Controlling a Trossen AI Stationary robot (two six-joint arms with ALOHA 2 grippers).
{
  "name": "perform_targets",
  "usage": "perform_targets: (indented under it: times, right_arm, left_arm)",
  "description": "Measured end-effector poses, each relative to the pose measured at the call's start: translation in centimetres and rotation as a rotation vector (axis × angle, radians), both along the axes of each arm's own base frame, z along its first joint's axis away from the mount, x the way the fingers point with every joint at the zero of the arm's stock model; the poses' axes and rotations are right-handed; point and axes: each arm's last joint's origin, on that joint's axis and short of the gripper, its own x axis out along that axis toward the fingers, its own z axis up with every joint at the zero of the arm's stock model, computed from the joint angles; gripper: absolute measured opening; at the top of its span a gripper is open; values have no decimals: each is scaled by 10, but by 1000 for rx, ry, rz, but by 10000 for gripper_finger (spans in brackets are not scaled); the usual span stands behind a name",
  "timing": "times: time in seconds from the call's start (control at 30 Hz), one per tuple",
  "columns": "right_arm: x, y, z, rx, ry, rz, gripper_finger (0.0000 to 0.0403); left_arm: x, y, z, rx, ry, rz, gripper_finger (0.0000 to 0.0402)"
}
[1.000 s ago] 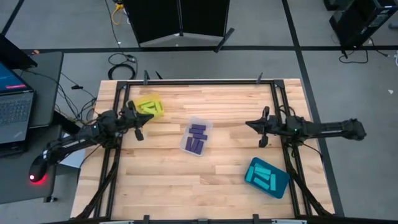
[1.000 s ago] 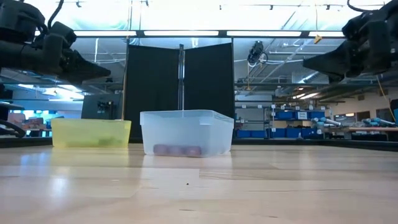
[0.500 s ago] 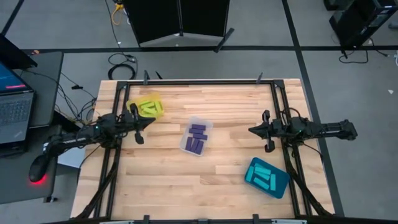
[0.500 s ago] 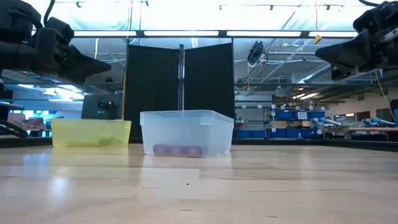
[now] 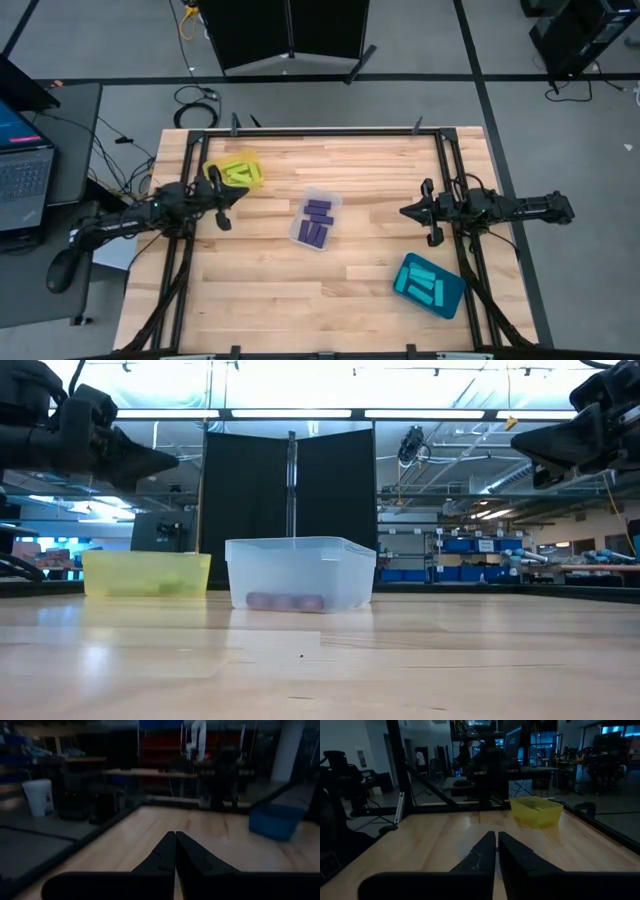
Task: Sort blocks
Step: Return to Home Position
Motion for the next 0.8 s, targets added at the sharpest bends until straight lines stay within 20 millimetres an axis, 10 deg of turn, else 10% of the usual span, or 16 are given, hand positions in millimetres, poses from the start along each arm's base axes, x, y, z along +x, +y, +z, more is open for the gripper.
perform_targets:
  times: [0.8]
  right_arm:
    - [0,0,0,0,0,0,32]
  left_arm:
    - [0,0,6,15,-60,-10,17]
